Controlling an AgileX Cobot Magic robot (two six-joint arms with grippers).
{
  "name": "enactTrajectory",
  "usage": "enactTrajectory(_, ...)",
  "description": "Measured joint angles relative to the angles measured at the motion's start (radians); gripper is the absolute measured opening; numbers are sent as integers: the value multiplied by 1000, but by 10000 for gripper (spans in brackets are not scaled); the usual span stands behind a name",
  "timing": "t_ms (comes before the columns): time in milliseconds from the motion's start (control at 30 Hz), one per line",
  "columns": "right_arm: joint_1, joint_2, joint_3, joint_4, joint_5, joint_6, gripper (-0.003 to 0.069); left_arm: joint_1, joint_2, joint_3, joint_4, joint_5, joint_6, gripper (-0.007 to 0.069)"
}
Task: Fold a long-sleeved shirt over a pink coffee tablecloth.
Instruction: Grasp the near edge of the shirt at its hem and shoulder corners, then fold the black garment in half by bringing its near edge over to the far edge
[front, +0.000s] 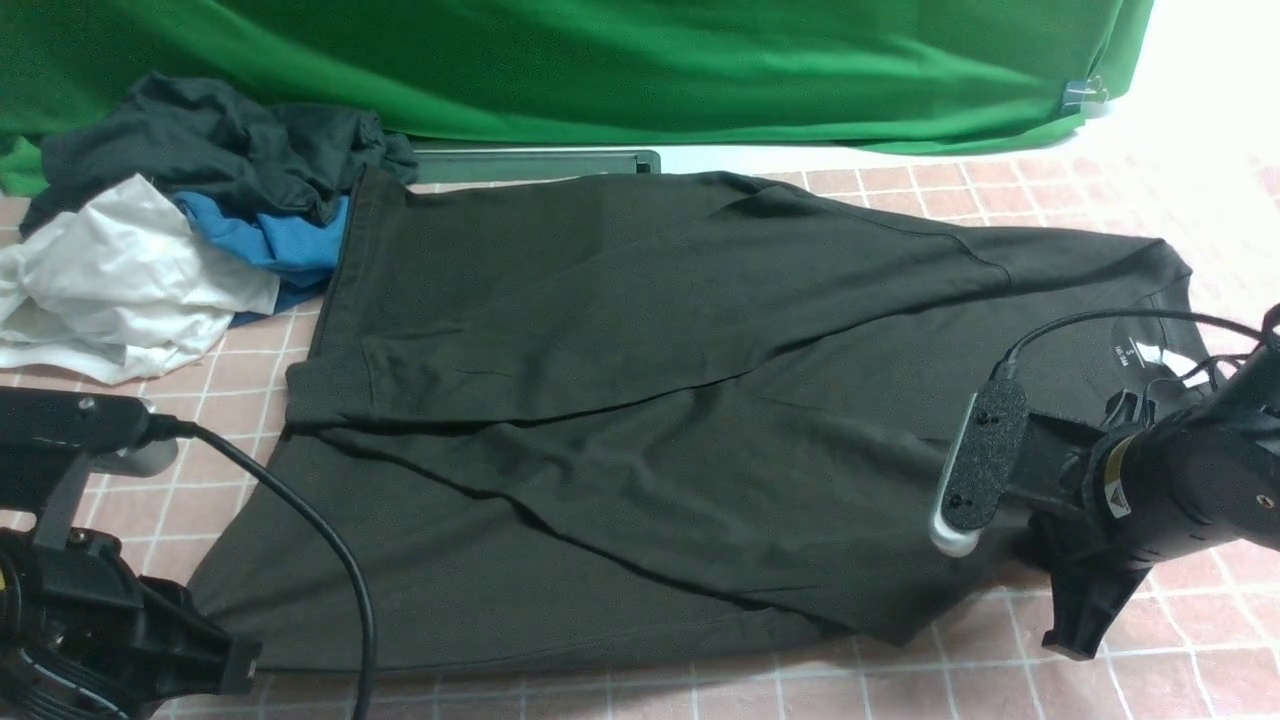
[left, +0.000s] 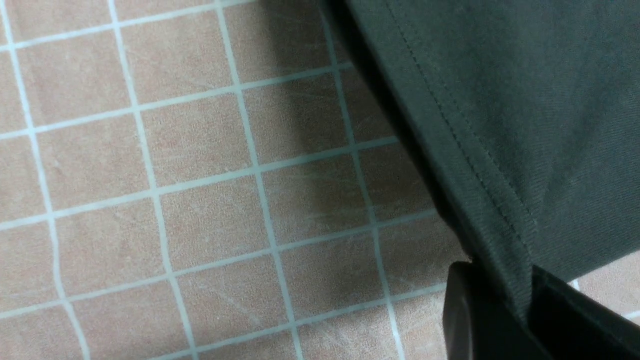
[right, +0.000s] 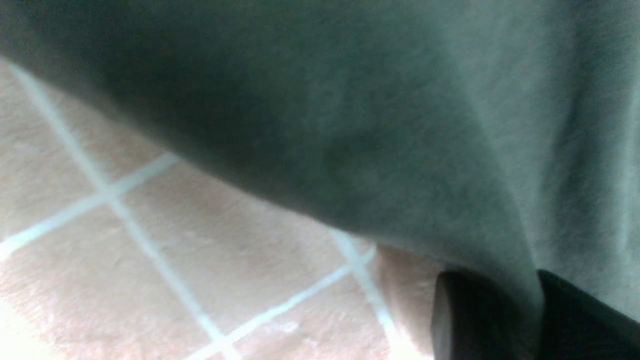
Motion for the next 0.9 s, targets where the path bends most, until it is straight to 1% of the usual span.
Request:
enactTrajectory(233,1,49,1,-2,-3,1,181,0,0,0,0,1,1,46)
enactTrajectory(267,3,48,1,-2,6,10,162,0,-1,0,0,6,1,46)
enactTrajectory(300,11,43,1,-3,32,29,115,0,-3,0,0,14,1,46)
enactTrajectory(367,18,35,1,-3,61,50,79,0,-10,0,0,22,1,46)
enactTrajectory(400,32,19,1,-1,103,92,52,0,-27,-1,0,41,1,46)
enactTrajectory(433,39,9,1,2,137,122,48,0,-38,-2,0,50,2,46)
enactTrajectory(567,81,-37,1,21,265,256,46,0,-103,-22,-4,115,0,46)
enactTrajectory(633,124,-75,6,36,375,353,44,0,-162,-36,-12,189,-3,46)
enactTrajectory(733,189,-143,32,44,475,428,43,0,-237,-52,-19,273,-9,46)
enactTrajectory(833,225,-198,42,51,528,489,43,0,-270,-60,-19,297,-22,46)
enactTrajectory(900,228,-243,39,49,538,540,43,0,-275,-65,-9,262,-25,46)
